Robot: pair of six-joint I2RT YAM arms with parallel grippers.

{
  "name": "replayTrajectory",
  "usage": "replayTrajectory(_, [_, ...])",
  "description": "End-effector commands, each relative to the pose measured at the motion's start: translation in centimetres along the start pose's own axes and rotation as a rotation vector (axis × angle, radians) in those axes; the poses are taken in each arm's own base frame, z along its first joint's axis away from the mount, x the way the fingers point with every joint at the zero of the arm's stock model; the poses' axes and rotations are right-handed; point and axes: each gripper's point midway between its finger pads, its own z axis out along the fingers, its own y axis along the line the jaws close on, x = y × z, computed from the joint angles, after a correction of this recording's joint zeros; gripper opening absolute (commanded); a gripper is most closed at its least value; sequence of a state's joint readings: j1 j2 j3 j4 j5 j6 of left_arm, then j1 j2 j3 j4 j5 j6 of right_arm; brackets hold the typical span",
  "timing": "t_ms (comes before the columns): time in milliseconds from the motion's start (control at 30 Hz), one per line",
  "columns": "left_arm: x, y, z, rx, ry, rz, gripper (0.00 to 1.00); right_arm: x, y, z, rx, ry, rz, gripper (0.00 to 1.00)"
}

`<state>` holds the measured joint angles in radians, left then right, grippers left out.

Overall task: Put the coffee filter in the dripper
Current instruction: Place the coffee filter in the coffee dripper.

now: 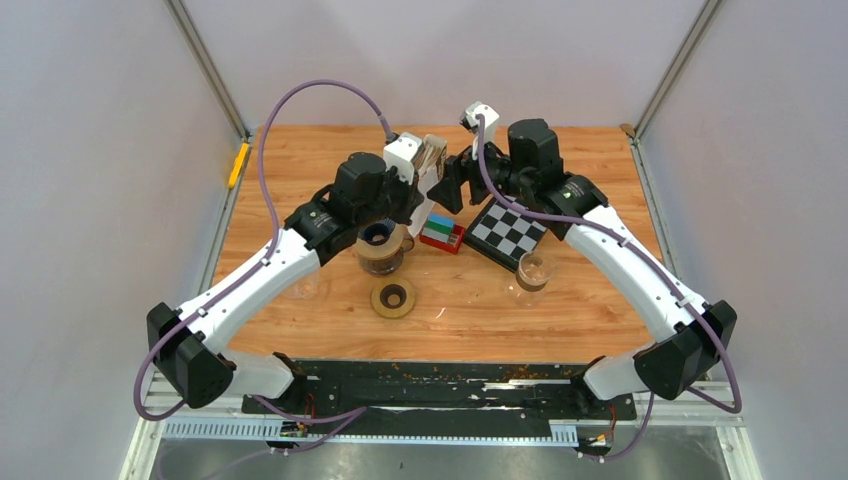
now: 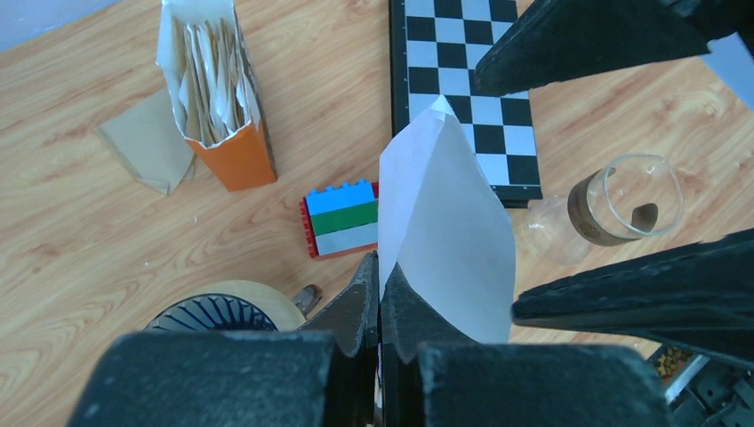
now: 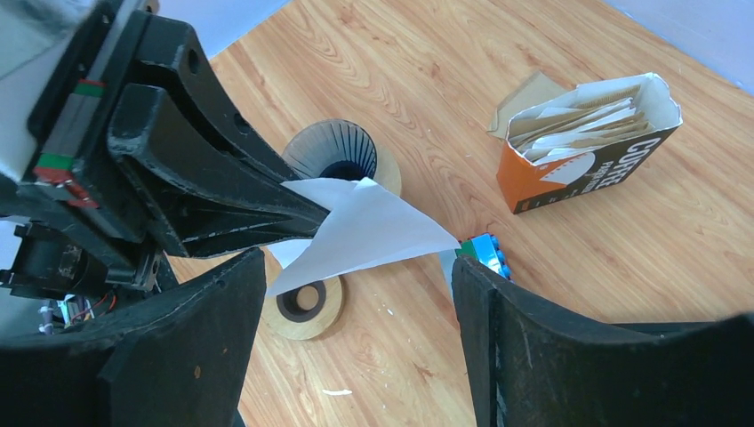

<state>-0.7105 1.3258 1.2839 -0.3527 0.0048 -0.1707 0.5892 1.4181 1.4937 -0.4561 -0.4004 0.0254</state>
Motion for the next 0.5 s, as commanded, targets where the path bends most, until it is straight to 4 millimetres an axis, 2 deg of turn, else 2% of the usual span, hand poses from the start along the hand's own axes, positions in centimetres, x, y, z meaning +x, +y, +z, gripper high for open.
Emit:
replayTrajectory(0, [-3.3, 0.0, -0.2, -0.042, -0.102, -0.011, 0.0, -2.2, 0.0, 0.0, 0.04, -0.052, -0.011, 0.76])
replayTrajectory(233, [-3.4, 0.0, 0.0, -0.062, -0.108, -0.028, 0.0, -1.5, -0.8, 0.7, 0.096, -0.03, -0.016, 0.72])
replayTrajectory(467, [-3.5, 0.5, -0.2, -0.087, -0.118, -0.029, 0.0, -1.6, -2.5, 0.0, 0.201, -0.031, -0.054, 0.62])
